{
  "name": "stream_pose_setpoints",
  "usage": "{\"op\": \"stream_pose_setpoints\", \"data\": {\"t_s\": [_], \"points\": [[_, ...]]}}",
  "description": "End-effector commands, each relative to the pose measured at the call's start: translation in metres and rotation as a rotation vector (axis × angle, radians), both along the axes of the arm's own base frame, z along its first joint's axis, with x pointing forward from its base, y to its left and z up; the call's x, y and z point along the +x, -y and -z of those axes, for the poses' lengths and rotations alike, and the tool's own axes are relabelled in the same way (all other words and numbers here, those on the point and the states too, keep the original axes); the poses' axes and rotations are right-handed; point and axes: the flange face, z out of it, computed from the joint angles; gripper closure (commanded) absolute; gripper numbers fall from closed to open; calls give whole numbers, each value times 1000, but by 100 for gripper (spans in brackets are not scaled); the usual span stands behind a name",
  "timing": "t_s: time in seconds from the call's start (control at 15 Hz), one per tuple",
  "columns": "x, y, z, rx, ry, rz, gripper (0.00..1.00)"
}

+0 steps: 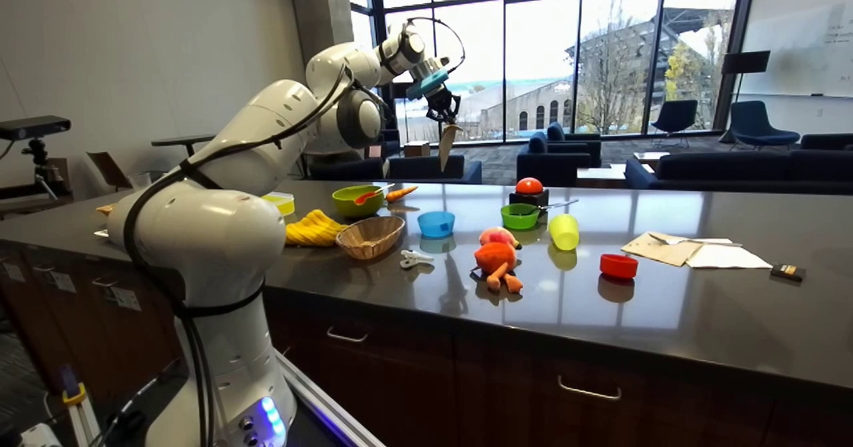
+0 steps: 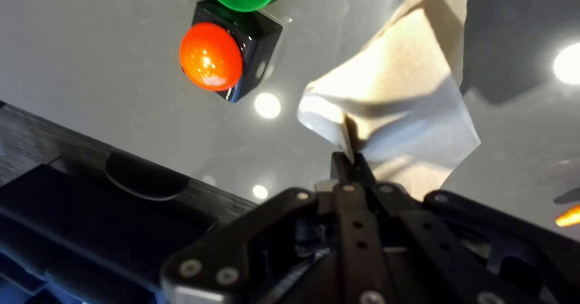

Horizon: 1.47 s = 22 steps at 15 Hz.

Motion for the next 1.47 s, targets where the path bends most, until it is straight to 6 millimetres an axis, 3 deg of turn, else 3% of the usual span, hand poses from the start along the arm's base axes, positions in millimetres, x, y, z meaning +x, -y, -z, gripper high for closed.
{"op": "stream_pose_setpoints", "data": {"t_s": [0.0,0.2,0.53,0.8,0.87,1.4], "points": [[-4,-35,4,-48,52,-25,100],[-4,-50,26,-120,40,-38,100],[-1,-54,52,-197,7,-51,100],[0,-42,51,-217,-30,-46,100],[2,-51,61,-184,-13,-49,100],[2,-52,64,-185,-16,-50,99]]}}
